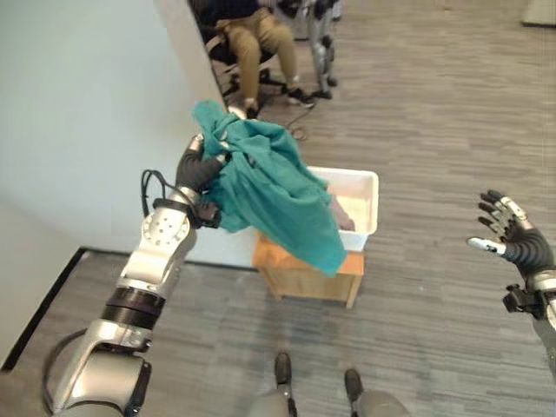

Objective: Pick up bed clothes into laundry basket.

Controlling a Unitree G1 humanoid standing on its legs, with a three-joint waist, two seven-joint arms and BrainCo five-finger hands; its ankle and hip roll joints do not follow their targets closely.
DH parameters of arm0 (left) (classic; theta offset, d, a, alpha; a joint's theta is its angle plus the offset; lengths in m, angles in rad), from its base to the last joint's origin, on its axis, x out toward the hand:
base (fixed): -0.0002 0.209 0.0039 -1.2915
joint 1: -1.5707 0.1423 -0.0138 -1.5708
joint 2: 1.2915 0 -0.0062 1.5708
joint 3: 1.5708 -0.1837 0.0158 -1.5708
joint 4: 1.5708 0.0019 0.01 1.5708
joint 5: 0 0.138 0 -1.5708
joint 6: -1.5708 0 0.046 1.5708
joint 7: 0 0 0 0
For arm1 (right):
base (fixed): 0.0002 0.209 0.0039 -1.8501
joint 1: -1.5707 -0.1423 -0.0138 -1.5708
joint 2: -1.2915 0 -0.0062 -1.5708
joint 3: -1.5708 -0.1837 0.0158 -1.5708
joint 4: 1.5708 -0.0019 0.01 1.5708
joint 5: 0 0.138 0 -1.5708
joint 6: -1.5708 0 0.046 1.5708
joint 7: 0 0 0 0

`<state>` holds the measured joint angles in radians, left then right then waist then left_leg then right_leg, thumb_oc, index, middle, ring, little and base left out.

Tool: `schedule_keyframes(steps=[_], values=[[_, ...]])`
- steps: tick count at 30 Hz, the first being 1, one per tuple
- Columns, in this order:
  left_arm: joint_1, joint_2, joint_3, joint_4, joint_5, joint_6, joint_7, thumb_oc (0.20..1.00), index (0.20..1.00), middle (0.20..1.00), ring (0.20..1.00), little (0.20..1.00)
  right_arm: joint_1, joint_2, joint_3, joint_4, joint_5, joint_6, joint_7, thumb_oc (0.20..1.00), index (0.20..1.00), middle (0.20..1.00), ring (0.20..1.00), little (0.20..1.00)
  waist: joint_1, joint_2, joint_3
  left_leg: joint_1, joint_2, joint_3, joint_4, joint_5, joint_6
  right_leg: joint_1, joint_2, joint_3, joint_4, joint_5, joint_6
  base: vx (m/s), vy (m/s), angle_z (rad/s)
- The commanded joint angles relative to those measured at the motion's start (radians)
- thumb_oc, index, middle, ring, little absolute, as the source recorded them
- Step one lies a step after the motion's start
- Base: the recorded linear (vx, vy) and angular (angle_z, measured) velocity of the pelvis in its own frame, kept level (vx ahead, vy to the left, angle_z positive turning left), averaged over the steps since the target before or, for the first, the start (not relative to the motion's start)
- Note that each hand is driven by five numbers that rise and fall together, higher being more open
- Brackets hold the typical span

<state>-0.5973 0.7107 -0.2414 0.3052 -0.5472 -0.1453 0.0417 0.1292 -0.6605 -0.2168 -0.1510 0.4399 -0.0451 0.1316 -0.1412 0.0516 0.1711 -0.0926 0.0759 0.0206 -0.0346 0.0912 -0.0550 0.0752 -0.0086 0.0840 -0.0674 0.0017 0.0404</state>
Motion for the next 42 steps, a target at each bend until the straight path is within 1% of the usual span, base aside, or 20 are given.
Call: schedule_keyframes(steps=[1, 2, 3, 5, 6, 9, 10, 12, 15, 17, 24, 31, 42], values=[[-0.177, 0.089, -0.001, 0.030, -0.032, -0.060, 0.021, 0.200, 0.200, 0.200, 0.200, 0.200, -0.053, -0.014, 0.006, -0.046, 0.029, -0.054, -0.003, 1.000, 1.000, 1.000, 1.000, 1.000, 0.010, -0.048, -0.026, 0.041, -0.032, 0.037, -0.017, 0.026, -0.033, 0.020, -0.069, -0.047, 0.051, -0.058, 0.081, 0.10, 0.137, -0.37], [-0.206, 0.099, -0.023, 0.059, -0.033, -0.057, 0.020, 0.200, 0.200, 0.200, 0.200, 0.200, -0.060, -0.010, 0.022, -0.041, 0.025, -0.055, -0.002, 1.000, 1.000, 1.000, 1.000, 1.000, 0.011, -0.050, -0.028, 0.054, -0.034, 0.051, -0.032, 0.025, -0.028, 0.018, -0.071, -0.040, 0.050, -0.057, 0.085, 0.10, 0.136, -0.19], [-0.207, 0.099, -0.024, 0.060, -0.033, -0.058, 0.020, 0.200, 0.200, 0.200, 0.200, 0.200, -0.060, -0.009, 0.021, -0.041, 0.025, -0.055, -0.002, 1.000, 1.000, 1.000, 1.000, 1.000, 0.012, -0.051, -0.027, 0.055, -0.034, 0.052, -0.032, 0.025, -0.028, 0.018, -0.071, -0.038, 0.050, -0.056, 0.085, 0.08, 0.137, -0.08], [-0.275, 0.124, -0.071, 0.110, -0.015, -0.049, 0.017, 0.200, 0.200, 0.200, 0.200, 0.200, -0.073, -0.006, 0.062, -0.034, -0.007, -0.049, 0.001, 1.000, 1.000, 1.000, 1.000, 1.000, 0.007, -0.053, -0.033, 0.072, -0.040, 0.077, -0.051, 0.011, -0.014, 0.006, -0.077, -0.016, 0.043, -0.045, 0.102, 0.07, 0.160, -0.21], [-0.310, 0.117, -0.092, 0.157, -0.012, -0.045, 0.018, 0.200, 0.200, 0.200, 0.200, 0.200, -0.079, 0.005, 0.090, -0.040, -0.006, -0.049, 0.007, 1.000, 1.000, 1.000, 1.000, 1.000, 0.002, -0.057, -0.032, 0.070, -0.043, 0.092, -0.053, 0.001, -0.008, -0.005, -0.082, -0.005, 0.039, -0.037, 0.110, 0.02, 0.135, -0.29], [-0.340, 0.103, -0.108, 0.195, -0.016, -0.040, 0.018, 0.200, 0.200, 0.200, 0.200, 0.200, -0.078, 0.016, 0.108, -0.041, -0.010, -0.051, 0.006, 1.000, 1.000, 1.000, 1.000, 1.000, 0.000, -0.061, -0.027, 0.064, -0.046, 0.101, -0.053, -0.003, -0.005, -0.018, -0.088, -0.004, 0.036, -0.030, 0.118, 0.00, 0.073, -0.19], [-0.372, 0.095, -0.135, 0.219, -0.004, -0.039, 0.015, 0.200, 0.200, 0.200, 0.200, 0.200, -0.072, 0.024, 0.114, -0.042, -0.015, -0.053, 0.006, 1.000, 1.000, 1.000, 1.000, 1.000, -0.004, -0.065, -0.022, 0.056, -0.050, 0.104, -0.053, -0.006, -0.003, -0.029, -0.093, -0.005, 0.035, -0.025, 0.124, -0.02, 0.070, -0.08], [-0.397, 0.093, -0.155, 0.241, 0.009, -0.034, 0.009, 0.200, 0.200, 0.200, 0.200, 0.200, -0.064, 0.027, 0.117, -0.048, -0.021, -0.054, 0.009, 1.000, 1.000, 1.000, 1.000, 1.000, -0.008, -0.067, -0.018, 0.051, -0.053, 0.107, -0.053, -0.008, -0.001, -0.037, -0.097, -0.006, 0.032, -0.020, 0.130, -0.02, 0.065, -0.16], [-0.411, 0.093, -0.165, 0.253, 0.014, -0.033, 0.007, 0.200, 0.200, 0.200, 0.200, 0.200, -0.061, 0.029, 0.120, -0.051, -0.020, -0.055, 0.012, 1.000, 1.000, 1.000, 1.000, 1.000, -0.009, -0.068, -0.016, 0.049, -0.053, 0.108, -0.053, -0.009, 0.000, -0.041, -0.098, -0.008, 0.031, -0.018, 0.132, -0.01, 0.033, -0.07], [-0.458, 0.085, -0.197, 0.301, 0.025, -0.031, 0.004, 0.200, 0.200, 0.200, 0.200, 0.200, -0.065, 0.030, 0.139, -0.055, -0.022, -0.061, 0.019, 1.000, 1.000, 1.000, 1.000, 1.000, -0.016, -0.072, 0.000, 0.038, -0.055, 0.113, -0.053, -0.012, 0.003, -0.059, -0.100, -0.004, 0.028, -0.008, 0.139, -0.06, 0.057, -0.07], [-0.556, 0.071, -0.231, 0.414, 0.035, -0.031, 0.013, 0.200, 0.200, 0.200, 0.200, 0.200, -0.074, 0.048, 0.180, -0.066, -0.023, -0.077, 0.019, 1.000, 1.000, 1.000, 1.000, 1.000, -0.031, -0.085, 0.044, 0.002, -0.053, 0.139, -0.053, -0.010, 0.007, -0.114, -0.102, 0.016, 0.030, 0.018, 0.153, -0.07, 0.035, -0.12], [-0.649, 0.073, -0.269, 0.444, 0.044, -0.042, 0.026, 0.200, 0.200, 0.200, 0.200, 0.200, -0.049, 0.067, 0.179, -0.061, -0.037, -0.083, 0.015, 1.000, 1.000, 1.000, 1.000, 1.000, -0.046, -0.090, 0.067, -0.024, -0.056, 0.161, -0.053, -0.011, 0.010, -0.155, -0.109, 0.031, 0.029, 0.039, 0.167, -0.02, 0.039, -0.11], [-0.729, 0.108, -0.307, 0.407, 0.048, -0.060, 0.053, 0.200, 0.200, 0.200, 0.200, 0.200, -0.038, 0.081, 0.187, -0.068, -0.044, -0.087, 0.023, 1.000, 1.000, 1.000, 1.000, 1.000, -0.039, -0.083, 0.070, -0.027, -0.063, 0.180, -0.053, -0.021, 0.017, -0.169, -0.115, 0.038, 0.024, 0.055, 0.179, 0.02, 0.027, -0.09]])
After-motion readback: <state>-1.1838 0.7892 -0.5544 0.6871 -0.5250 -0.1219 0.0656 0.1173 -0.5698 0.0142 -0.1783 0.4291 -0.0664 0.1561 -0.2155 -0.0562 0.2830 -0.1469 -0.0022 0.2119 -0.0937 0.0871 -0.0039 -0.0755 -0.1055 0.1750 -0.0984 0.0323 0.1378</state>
